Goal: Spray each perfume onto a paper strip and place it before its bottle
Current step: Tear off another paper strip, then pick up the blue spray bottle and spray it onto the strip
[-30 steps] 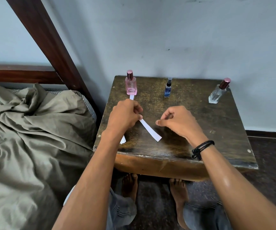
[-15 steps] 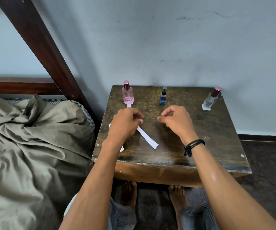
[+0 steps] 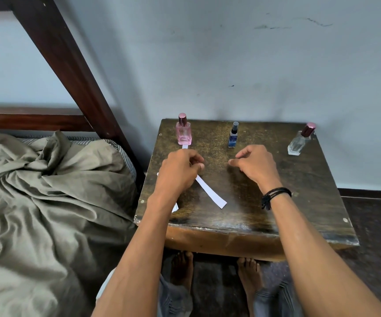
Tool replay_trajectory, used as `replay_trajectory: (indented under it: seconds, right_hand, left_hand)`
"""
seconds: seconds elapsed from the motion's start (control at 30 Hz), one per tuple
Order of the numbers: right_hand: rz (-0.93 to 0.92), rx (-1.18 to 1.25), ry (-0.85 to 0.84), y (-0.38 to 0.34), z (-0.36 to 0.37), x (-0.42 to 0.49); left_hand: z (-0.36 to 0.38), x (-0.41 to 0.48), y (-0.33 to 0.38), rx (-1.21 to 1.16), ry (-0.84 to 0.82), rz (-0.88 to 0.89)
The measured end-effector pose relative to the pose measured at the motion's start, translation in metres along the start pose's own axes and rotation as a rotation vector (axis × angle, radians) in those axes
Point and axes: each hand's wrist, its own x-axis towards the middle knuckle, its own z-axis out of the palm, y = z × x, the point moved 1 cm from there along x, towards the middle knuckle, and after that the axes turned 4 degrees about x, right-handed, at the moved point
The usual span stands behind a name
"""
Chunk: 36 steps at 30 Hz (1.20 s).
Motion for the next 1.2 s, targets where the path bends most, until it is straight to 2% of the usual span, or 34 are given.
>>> replay_trajectory:
  seconds: [0.27, 0.7, 0.8, 0.9, 1.0, 1.07, 1.2]
  right_hand:
    - [-0.139, 0.045, 0.162, -0.01, 0.008, 0.011]
    - [-0.24, 0.054, 0.178, -0.018, 0.022, 0.017]
    - [-0.278, 0.075, 0.139, -0.018, 0.02, 0.012]
    - [-0.336, 0.086, 0.07, -0.021, 0.019, 0.006]
    - [-0.43, 0.075, -0.106, -0.025, 0.02, -0.003]
    - [-0.469, 0.061, -0.201, -0.024, 0.022, -0.007]
    - [-0.498, 0.019, -0.265, -0.019, 0.02, -0.01]
  left_hand:
    - [0.0, 0.001, 0.001, 0.015, 0.007, -0.015]
    - [-0.004, 0.004, -0.002, -0.029, 0.026, -0.014]
    - [-0.006, 0.004, -0.001, -0.096, 0.062, -0.009]
    - [-0.009, 0.005, 0.001, -0.288, 0.145, -0.023]
    - [-0.01, 0.006, 0.001, -0.415, 0.196, -0.03]
    - [-0.01, 0.007, 0.0, -0.472, 0.203, -0.031]
    - [-0.01, 0.008, 0.0, -0.589, 0.178, -0.048]
